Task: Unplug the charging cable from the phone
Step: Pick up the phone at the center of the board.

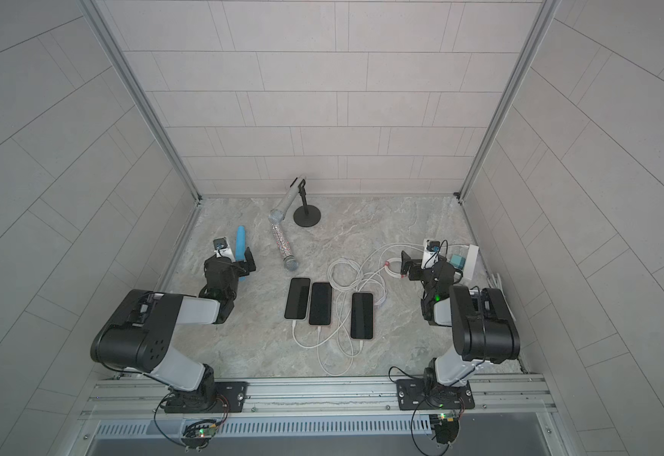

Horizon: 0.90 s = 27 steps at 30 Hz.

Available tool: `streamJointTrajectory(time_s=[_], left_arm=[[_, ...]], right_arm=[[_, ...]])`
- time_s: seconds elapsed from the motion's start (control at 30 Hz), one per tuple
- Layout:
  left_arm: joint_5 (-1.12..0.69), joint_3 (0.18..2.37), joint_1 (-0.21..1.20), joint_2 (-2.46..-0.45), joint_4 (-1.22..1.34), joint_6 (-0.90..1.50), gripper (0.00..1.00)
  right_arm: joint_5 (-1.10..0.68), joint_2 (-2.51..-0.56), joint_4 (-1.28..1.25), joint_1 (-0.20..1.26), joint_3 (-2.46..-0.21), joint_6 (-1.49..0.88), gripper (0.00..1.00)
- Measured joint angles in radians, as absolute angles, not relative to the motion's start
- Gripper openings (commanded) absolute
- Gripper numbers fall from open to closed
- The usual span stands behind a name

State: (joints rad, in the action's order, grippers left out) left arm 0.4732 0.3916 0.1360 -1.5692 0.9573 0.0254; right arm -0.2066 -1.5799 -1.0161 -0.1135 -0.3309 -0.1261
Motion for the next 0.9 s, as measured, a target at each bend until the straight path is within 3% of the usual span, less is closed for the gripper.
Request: streamJointTrajectory(time_s=[0.6, 0.77, 0.9], left_arm=[[0.559, 0.357, 0.165, -1.571, 0.984, 0.017, 1.0], [0.656, 0.336, 0.238, -1.493, 0.946, -0.039, 1.0], [0.707, 0.418, 0.308, -1.295, 0.788, -0.071, 1.0]], right_arm=[[-0.24, -1.556, -1.029, -0.109, -0.309, -0.112, 1.0], [-0.195, -1.269, -0.881, -0.067, -0.273, -0.105, 1.0], [-0.128, -1.022, -0.679, -0.052, -0.359, -0.231, 1.0]])
